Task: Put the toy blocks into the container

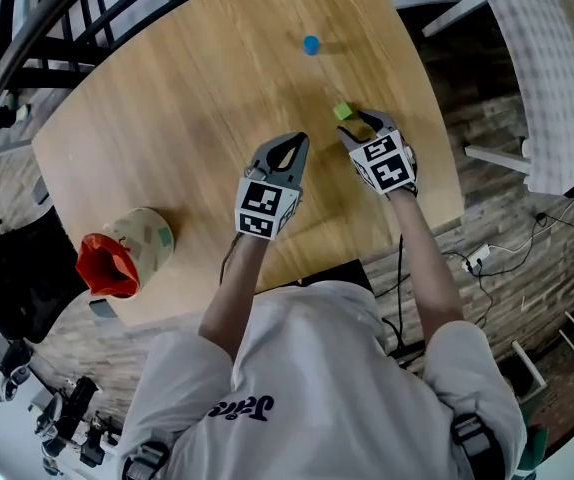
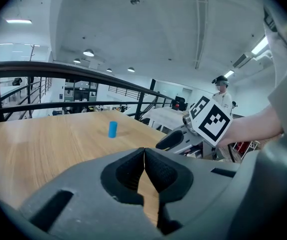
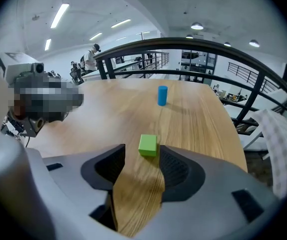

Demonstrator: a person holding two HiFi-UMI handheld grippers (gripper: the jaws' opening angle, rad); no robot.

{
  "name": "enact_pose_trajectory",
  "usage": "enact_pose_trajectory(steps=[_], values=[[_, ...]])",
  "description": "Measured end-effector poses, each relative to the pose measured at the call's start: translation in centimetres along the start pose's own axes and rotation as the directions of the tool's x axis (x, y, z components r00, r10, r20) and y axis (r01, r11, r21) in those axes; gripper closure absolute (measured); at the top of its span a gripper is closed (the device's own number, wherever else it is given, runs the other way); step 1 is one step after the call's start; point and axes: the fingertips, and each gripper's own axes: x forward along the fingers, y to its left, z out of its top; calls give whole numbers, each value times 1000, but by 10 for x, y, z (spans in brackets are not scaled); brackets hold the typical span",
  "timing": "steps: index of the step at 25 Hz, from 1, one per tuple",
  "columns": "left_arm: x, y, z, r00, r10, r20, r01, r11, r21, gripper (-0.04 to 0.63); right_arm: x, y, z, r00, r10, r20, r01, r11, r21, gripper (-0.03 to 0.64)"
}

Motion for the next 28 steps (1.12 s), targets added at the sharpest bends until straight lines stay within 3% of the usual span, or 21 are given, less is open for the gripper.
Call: enact_pose_trajectory(steps=[5, 8, 14, 20, 28], values=[[0, 1, -8, 1000, 13, -14, -13, 1000, -11, 581, 18, -5, 0, 999, -18, -29, 18, 1000, 0, 413], [-7, 4, -11, 1000, 25, -6, -25, 999, -23, 581, 21, -6, 1, 998, -46, -38, 45, 999, -6, 483], [-31, 5, -6, 998, 48, 26, -47, 998, -38, 581, 6, 9, 7, 996, -61, -63, 58, 997, -47, 485], [-73, 3, 2, 994, 82, 71, -79, 996, -45, 581, -18, 47, 25, 999, -47, -18, 45, 994, -101, 486], [-156, 9, 3, 977, 166, 137, -156, 984, -81, 581, -57, 131, 68, 998, 21, 65, -10, 984, -177, 486]])
